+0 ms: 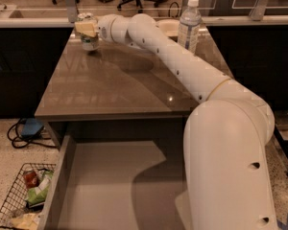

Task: Place 7up can into top drawer

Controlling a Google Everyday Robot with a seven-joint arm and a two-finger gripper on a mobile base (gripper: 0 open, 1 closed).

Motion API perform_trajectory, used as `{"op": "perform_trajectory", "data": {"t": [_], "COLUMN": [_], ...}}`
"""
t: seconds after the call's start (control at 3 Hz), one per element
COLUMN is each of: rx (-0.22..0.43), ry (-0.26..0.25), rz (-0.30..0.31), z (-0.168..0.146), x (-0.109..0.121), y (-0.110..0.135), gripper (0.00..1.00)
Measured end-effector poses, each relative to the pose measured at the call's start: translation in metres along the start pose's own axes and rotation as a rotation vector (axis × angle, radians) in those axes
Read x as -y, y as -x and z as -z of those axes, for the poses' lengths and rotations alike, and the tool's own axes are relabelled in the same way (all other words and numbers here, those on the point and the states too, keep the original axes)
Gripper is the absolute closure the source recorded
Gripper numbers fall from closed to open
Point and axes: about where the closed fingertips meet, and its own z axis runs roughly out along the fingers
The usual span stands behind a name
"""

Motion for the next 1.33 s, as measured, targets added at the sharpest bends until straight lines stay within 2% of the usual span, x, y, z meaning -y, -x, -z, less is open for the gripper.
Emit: {"op": "perform_trajectory", "data": {"t": [0.67, 1.0, 1.33], "rx": [-0.018, -0.011, -0.004], "ry": [0.044, 0.023, -0.012], "rz": [0.087, 0.12, 0.136], "z": [0.063, 0.104, 0.147], "x": [-0.041, -0.06, -0.089], "y": [0.052, 0.072, 0.085], "gripper": [1.0, 1.0, 1.0]}}
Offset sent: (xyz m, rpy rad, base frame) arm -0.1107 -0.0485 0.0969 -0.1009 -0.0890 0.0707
